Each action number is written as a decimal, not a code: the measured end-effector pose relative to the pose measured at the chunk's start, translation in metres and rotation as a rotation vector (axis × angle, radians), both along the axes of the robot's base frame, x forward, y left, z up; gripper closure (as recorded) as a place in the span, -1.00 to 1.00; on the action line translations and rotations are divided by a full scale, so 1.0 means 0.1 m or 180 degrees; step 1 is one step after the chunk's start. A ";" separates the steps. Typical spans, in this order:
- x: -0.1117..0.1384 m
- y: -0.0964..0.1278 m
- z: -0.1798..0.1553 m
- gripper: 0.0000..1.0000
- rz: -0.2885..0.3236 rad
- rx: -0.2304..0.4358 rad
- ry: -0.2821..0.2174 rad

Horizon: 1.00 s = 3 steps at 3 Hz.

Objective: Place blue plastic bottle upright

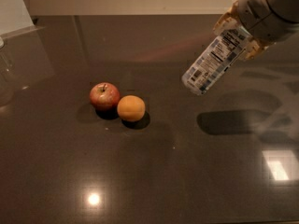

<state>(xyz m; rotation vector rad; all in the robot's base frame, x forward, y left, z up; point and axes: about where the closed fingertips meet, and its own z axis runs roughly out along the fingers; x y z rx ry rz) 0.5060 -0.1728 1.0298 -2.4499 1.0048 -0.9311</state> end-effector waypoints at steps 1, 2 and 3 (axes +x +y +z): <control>0.02 -0.01 0.11 1.00 0.0199 0.0015 -0.0052; 0.02 0.01 0.21 1.00 0.0557 -0.0067 -0.0222; 0.04 0.07 0.15 1.00 0.0940 -0.0192 -0.0397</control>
Offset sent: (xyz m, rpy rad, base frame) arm 0.0075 0.0011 0.0194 -0.1514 -0.1443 0.4247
